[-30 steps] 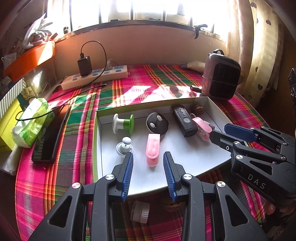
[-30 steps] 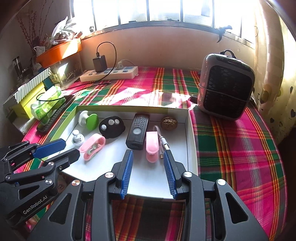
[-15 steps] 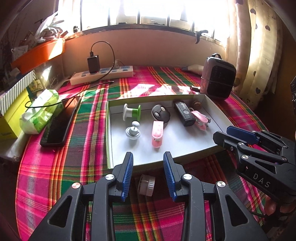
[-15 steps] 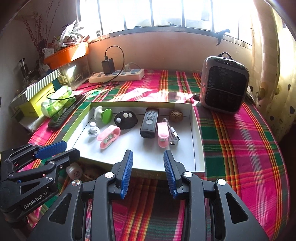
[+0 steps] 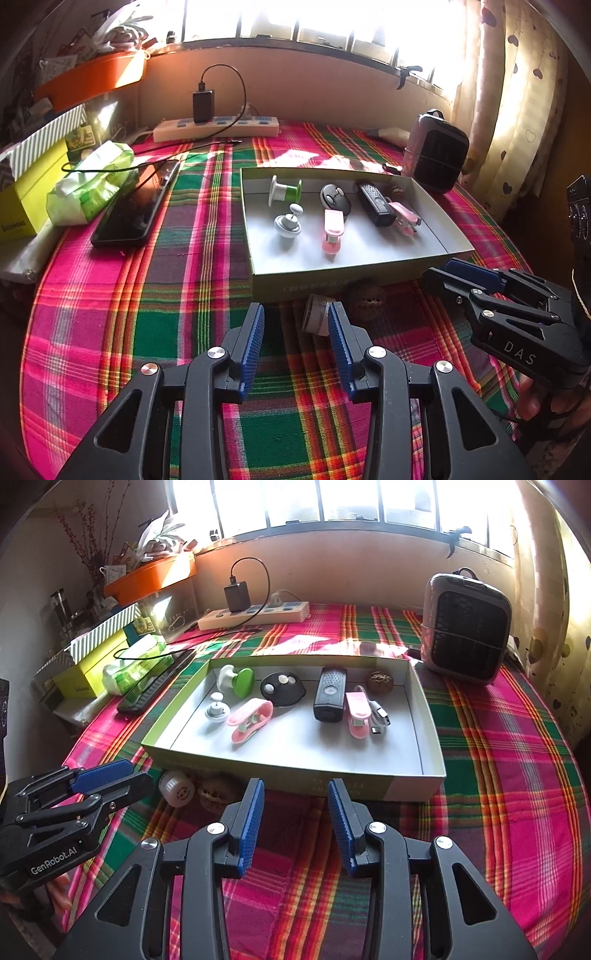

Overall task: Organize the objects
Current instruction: 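Withdraw both open tools from the box toward the remaining objects, then move the left tool to the white ridged container while the right tool closes on the walnut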

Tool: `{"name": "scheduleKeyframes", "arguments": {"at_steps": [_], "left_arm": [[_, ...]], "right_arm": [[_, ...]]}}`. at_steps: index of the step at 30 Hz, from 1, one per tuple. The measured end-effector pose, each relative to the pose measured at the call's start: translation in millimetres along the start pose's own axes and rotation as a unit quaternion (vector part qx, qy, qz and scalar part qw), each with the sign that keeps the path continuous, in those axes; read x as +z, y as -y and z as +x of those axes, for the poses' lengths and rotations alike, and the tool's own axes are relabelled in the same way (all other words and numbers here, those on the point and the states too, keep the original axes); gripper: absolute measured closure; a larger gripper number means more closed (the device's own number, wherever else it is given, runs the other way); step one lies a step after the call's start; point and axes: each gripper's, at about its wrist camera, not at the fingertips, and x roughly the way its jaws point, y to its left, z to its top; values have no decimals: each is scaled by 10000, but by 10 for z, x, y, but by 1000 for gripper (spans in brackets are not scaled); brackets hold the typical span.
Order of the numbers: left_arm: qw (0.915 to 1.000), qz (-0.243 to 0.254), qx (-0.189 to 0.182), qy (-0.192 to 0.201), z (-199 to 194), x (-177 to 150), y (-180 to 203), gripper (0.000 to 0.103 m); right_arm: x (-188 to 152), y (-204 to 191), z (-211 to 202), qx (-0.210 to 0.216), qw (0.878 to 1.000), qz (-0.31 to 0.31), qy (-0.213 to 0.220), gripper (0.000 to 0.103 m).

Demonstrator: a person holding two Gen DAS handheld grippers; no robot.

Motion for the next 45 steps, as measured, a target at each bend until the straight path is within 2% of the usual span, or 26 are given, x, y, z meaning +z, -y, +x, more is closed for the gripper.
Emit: {"name": "scheduleKeyframes", "arguments": {"at_steps": [15, 26, 38, 40, 42, 45], "left_arm": [[9995, -276, -90, -143, 52, -89, -224, 68], [9990, -311, -254, -219, 80, -94, -286, 68], [9983, -213, -449, -309, 124, -69, -183, 68], [9982, -186, -468, -323, 131, -65, -159, 68], [9982, -159, -474, -339, 143, -60, -136, 68], [9981, -154, -479, -366, 161, -52, -117, 68]], "right_arm": [[-33, -356, 234, 254, 9988, -330, -276, 58], [-39, -446, 391, 41, 9980, -431, -463, 58], [-56, -431, 389, -56, 9981, -453, -416, 58], [-59, -415, 381, -42, 9982, -434, -405, 66], [-66, -401, 375, -36, 9982, -439, -406, 70], [-77, -374, 362, -21, 9983, -425, -402, 70]]}}
